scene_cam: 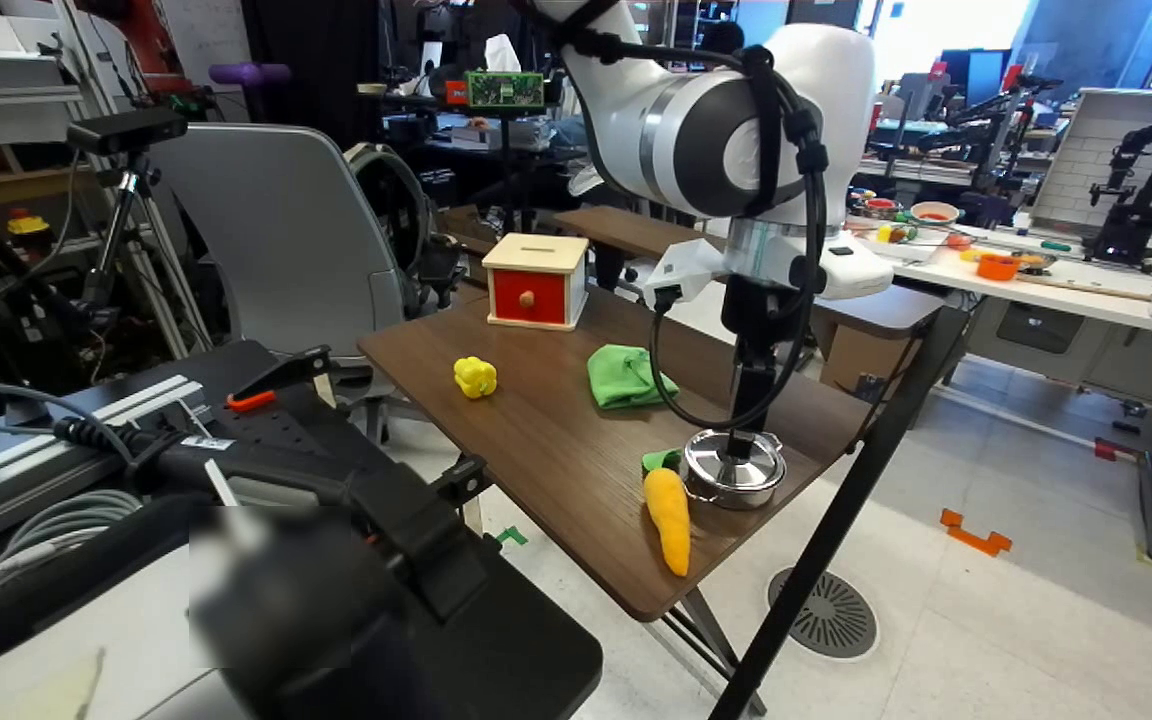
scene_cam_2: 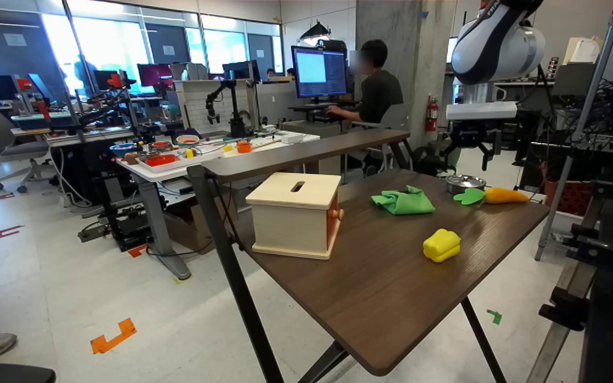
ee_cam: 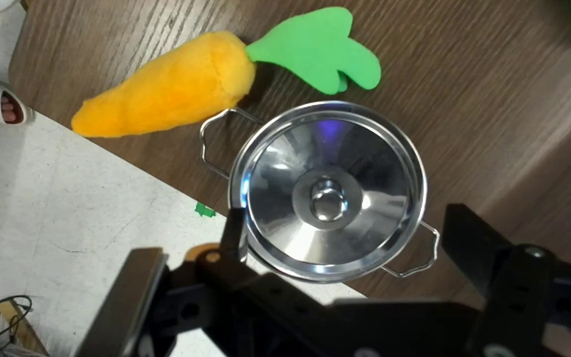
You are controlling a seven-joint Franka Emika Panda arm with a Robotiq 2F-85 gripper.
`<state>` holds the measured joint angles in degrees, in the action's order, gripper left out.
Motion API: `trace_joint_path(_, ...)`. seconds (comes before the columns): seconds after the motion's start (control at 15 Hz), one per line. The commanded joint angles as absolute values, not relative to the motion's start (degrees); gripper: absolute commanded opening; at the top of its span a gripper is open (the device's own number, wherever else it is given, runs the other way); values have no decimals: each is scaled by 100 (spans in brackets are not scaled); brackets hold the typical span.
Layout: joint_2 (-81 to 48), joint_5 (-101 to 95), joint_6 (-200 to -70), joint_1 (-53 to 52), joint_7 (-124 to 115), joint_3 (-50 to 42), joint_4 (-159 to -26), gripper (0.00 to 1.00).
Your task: Put the lid of the pot on the table
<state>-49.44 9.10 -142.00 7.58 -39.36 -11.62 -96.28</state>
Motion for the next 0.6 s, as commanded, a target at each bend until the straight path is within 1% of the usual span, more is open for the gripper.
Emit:
trace_joint_path(0.0, -5115, 1012, -14536, 672, -3950, -1226, -9534, 74)
trace_joint_path(0.53, -5243, 1055, -14914, 681, -3848, -1174, -9558, 12)
